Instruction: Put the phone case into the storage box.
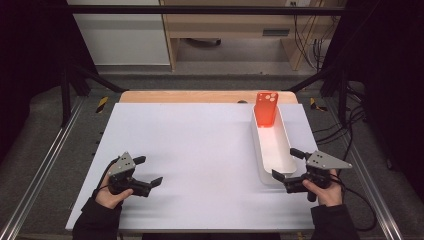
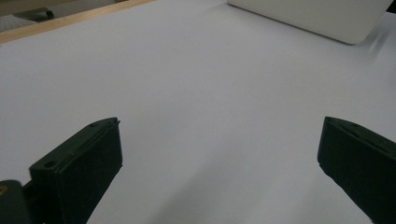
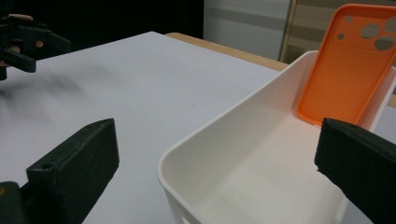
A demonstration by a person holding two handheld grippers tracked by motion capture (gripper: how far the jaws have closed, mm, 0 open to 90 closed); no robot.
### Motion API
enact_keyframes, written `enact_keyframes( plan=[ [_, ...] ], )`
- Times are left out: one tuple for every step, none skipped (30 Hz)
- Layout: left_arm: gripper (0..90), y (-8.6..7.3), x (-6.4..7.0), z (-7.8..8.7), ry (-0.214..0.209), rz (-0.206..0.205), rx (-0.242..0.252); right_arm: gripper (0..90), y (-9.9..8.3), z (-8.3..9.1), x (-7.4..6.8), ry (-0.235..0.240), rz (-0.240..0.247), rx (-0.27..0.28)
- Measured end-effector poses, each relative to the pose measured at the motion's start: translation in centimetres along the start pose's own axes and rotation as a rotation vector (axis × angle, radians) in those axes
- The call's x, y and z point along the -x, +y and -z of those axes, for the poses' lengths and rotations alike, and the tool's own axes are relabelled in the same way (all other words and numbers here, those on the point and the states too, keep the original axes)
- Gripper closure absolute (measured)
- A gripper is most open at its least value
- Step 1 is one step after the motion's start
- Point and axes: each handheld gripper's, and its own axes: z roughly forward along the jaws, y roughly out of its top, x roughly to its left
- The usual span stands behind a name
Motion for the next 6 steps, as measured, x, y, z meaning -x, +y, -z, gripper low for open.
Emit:
enact_keyframes(
  plan=[
    [0.0, 0.01, 0.01, 0.01, 0.0, 0.0, 0.0, 0.3, -0.21, 0.22, 0.04, -0.003, -0.007, 0.0],
    [0.0, 0.02, 0.03, 0.01, -0.001, -0.001, 0.001, 0.3, -0.41, 0.41, 0.14, -0.007, -0.007, 0.001],
    [0.0, 0.06, 0.03, 0.04, -0.001, -0.004, 0.002, 0.3, -0.59, 0.59, 0.23, -0.014, -0.014, 0.0],
    [0.0, 0.09, 0.05, 0.06, -0.001, -0.005, 0.003, 0.3, -0.74, 0.75, 0.33, -0.024, -0.019, -0.002],
    [0.0, 0.11, 0.07, 0.09, 0.0, -0.006, 0.005, 0.3, -0.87, 0.88, 0.44, -0.032, -0.018, -0.004],
    [0.0, 0.14, 0.07, 0.11, 0.0, -0.006, 0.006, 0.3, -0.99, 1.05, 0.51, -0.041, -0.021, -0.004]
  ],
)
